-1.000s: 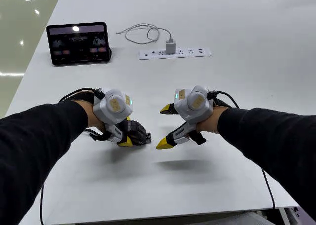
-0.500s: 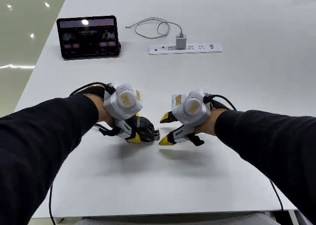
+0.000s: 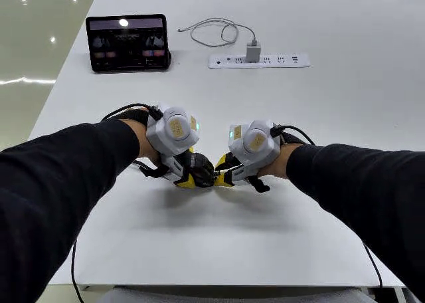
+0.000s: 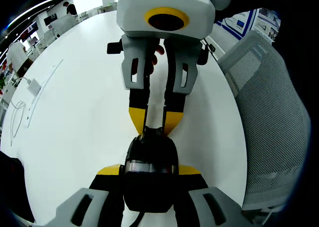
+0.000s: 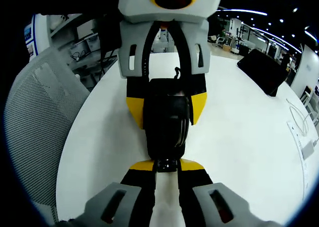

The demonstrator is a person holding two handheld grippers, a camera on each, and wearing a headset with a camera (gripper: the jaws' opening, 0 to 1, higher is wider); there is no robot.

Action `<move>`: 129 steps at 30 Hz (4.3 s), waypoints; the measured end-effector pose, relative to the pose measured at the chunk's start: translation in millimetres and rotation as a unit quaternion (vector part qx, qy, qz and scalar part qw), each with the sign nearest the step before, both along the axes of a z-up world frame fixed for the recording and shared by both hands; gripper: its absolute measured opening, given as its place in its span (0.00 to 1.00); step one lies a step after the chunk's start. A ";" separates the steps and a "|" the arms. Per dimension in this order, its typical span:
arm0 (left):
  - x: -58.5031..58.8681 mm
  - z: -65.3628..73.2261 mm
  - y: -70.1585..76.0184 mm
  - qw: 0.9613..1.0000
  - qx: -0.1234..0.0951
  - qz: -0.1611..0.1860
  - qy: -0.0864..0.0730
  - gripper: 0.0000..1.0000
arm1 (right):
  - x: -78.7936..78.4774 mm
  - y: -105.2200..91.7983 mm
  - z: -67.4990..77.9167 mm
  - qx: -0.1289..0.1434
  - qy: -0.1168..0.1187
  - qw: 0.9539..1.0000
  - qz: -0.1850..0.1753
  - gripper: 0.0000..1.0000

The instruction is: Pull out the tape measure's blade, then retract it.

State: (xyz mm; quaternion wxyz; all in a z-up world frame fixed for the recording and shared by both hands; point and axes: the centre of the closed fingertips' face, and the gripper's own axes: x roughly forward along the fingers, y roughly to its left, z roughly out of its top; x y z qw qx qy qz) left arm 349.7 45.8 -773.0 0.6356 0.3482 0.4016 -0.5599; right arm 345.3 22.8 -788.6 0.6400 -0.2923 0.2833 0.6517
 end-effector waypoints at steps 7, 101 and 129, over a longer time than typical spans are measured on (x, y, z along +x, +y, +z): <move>1.3 0.4 1.1 1.000 -0.001 0.002 0.002 0.34 | -0.8 -2.9 -1.4 -0.017 0.000 1.000 0.007 0.10; -4.2 2.3 -0.9 1.000 -0.008 0.023 0.001 0.35 | 1.7 -74.5 -6.0 -0.062 0.007 0.998 -0.028 0.10; -4.4 2.2 -0.5 1.000 -0.009 0.020 -0.004 0.35 | 1.6 -96.0 -6.2 -0.070 0.010 0.997 -0.036 0.10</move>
